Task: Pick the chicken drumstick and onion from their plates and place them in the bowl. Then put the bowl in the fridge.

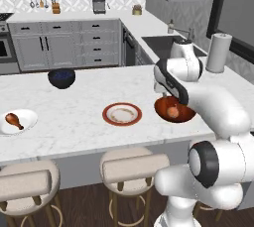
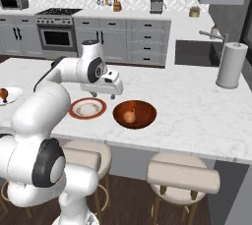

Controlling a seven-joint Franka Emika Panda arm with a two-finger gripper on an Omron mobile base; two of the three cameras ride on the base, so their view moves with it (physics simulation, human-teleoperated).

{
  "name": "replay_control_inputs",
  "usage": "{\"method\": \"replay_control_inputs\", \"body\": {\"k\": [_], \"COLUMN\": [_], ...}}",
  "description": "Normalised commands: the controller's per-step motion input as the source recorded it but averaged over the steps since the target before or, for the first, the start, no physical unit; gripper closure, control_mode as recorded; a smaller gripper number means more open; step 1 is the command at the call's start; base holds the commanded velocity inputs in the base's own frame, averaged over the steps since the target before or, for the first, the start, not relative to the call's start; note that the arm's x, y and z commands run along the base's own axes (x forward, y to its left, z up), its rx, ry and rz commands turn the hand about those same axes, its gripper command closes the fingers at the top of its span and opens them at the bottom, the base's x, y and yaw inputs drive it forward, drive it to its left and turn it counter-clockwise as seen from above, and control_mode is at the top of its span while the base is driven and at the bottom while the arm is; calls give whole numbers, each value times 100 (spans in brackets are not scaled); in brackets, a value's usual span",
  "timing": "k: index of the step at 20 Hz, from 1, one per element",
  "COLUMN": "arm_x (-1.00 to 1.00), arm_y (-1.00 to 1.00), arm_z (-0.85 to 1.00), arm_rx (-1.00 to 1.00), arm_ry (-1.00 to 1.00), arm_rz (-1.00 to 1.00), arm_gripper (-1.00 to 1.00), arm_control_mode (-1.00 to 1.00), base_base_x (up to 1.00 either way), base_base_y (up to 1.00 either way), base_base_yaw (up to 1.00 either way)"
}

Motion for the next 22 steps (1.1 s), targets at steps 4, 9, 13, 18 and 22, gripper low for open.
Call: {"method": "replay_control_inputs", "body": {"k": [4,9,13,18,22], "arm_x": [-100,-46,-39,-59,-9], "arm_y": [40,11,0,1,2], "arm_z": [36,2,-2,0,-2], "arm_rx": [7,-4,0,0,0], "arm_ry": [-2,0,-1,0,0], "arm_rz": [1,0,1,8,1], "arm_gripper": [-100,-100,-100,-100,-100], "arm_control_mode": [-100,-100,-100,-100,-100], "base_base_x": [0,0,0,0,0], "base_base_y": [0,0,0,0,0], "base_base_yaw": [0,0,0,0,0]}}
